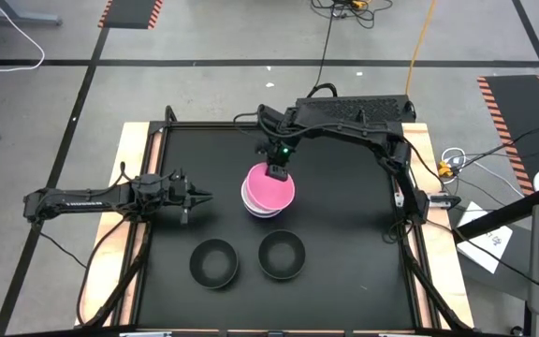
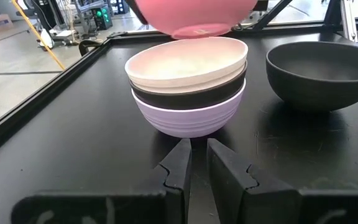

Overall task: Nest bowls inside each other
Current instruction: Stack the pink bowl on top of the white bowl

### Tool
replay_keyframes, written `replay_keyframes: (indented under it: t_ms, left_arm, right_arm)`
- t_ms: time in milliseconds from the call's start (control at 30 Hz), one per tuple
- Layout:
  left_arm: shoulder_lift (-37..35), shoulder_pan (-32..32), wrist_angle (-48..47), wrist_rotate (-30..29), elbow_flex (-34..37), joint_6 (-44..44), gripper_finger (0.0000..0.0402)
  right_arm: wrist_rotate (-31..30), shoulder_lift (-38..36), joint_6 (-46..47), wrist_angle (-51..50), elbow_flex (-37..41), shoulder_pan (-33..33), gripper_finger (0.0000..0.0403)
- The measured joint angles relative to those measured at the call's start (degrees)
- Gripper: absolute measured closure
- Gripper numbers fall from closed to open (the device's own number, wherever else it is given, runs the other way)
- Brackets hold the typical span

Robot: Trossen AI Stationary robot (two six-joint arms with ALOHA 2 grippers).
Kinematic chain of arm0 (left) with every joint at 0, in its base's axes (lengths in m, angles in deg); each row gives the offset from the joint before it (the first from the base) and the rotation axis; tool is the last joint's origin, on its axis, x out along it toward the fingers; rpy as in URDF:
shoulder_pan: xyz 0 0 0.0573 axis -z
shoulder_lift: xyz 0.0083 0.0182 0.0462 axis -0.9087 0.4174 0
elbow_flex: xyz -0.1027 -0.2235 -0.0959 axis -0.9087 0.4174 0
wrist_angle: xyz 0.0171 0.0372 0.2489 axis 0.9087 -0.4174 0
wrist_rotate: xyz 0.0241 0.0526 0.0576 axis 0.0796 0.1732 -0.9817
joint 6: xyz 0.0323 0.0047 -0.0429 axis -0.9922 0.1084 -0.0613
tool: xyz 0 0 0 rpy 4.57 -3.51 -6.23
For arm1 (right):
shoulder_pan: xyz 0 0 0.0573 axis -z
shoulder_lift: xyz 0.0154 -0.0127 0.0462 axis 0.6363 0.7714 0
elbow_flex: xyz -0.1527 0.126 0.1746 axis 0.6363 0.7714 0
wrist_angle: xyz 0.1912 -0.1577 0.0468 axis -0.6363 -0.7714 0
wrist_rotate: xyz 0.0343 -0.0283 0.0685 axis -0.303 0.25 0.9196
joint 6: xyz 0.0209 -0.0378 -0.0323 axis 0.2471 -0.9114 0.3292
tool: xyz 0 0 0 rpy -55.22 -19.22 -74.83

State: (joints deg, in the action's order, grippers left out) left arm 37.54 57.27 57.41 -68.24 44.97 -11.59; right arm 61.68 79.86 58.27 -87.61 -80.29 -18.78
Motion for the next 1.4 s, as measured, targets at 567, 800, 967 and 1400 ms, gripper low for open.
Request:
replay_keyframes:
  t_ms: [567,800,967,1400]
  left_arm:
    - [0.0,0.0,-0.5,0.1,0.0,-0.2,0.0346]
    - [0.0,0.0,-0.5,0.1,0.0,-0.2,0.0346]
    - [0.0,0.0,-0.5,0.1,0.0,-0.1,0.0346]
    - [0.0,0.0,-0.5,0.1,0.0,0.0,0.0346]
  right_arm:
    - [-6.1,0.4,-4.3,3.9,0.0,1.0,0.0399]
    - [-6.0,1.1,-4.1,4.3,0.0,0.9,0.0399]
    - [-6.0,2.5,-3.4,3.9,0.0,0.8,0.0399]
    - [-8.8,4.5,-2.9,-3.0,-0.1,0.1,0.0399]
